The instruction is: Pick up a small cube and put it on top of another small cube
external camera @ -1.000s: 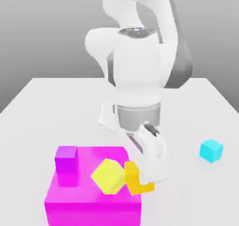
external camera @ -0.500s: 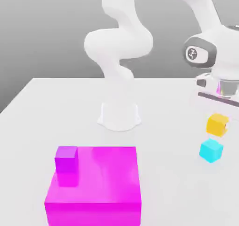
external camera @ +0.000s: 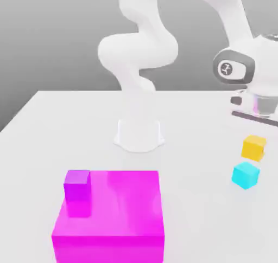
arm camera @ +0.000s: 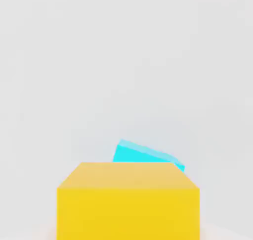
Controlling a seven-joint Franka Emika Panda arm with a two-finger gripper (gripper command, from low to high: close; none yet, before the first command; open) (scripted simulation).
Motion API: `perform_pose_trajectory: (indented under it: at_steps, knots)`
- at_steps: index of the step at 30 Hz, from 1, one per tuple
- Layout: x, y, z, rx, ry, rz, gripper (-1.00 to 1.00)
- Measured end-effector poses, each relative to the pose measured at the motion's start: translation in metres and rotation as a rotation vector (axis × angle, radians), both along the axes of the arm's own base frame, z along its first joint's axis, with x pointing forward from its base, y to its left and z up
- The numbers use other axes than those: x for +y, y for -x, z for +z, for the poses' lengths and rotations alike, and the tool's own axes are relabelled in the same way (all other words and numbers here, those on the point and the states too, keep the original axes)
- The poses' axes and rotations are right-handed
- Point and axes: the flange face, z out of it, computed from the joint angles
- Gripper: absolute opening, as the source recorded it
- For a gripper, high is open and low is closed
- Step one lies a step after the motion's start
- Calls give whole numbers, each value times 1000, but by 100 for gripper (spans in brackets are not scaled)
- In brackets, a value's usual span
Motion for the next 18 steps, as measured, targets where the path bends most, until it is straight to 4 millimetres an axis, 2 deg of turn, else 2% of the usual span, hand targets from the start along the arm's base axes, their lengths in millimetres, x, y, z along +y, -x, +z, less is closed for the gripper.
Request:
perform_pose_trajectory:
  at_steps: [18]
  knots:
    - [-2,4,-42,27,6,-2,-100]
